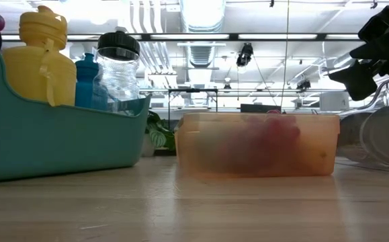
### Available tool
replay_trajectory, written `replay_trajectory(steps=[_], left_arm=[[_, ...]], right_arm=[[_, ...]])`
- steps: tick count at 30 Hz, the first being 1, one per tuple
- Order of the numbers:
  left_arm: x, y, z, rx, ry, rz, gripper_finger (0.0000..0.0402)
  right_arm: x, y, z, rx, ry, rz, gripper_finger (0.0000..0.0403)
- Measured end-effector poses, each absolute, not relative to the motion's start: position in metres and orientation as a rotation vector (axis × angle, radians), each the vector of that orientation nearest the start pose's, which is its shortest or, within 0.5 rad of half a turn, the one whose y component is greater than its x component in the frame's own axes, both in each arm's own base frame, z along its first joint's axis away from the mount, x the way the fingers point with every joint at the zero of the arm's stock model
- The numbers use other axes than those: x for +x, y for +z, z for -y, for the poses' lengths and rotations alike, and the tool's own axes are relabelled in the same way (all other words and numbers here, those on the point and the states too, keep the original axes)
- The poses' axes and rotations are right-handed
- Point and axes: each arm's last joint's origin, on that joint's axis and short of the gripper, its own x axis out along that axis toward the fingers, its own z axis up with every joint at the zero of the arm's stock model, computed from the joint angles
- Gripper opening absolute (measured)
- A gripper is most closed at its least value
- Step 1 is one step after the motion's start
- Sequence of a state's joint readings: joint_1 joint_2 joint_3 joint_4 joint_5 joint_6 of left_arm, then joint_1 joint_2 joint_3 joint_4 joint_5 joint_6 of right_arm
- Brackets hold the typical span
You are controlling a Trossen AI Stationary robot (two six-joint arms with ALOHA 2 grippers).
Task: Pick & Place Food Item
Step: Return to Home Position
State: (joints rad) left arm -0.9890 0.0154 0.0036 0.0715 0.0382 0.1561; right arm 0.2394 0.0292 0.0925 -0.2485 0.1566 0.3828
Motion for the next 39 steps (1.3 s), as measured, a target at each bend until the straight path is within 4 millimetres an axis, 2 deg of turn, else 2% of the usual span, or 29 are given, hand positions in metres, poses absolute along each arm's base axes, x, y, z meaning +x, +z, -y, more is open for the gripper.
replay_trajectory(steps=[8,39], left_arm=[[0.0539,0.1647,0.0829,0.146,-1.007,0.080,0.0002],[0.0540,0.1645,0.0829,0.145,-1.002,0.079,0.0002]], right_arm=[[0.0900,0.1688,-0.0173,0.345,0.046,-0.195,0.0267],[0.0900,0.1687,-0.0173,0.345,0.046,-0.195,0.0267]])
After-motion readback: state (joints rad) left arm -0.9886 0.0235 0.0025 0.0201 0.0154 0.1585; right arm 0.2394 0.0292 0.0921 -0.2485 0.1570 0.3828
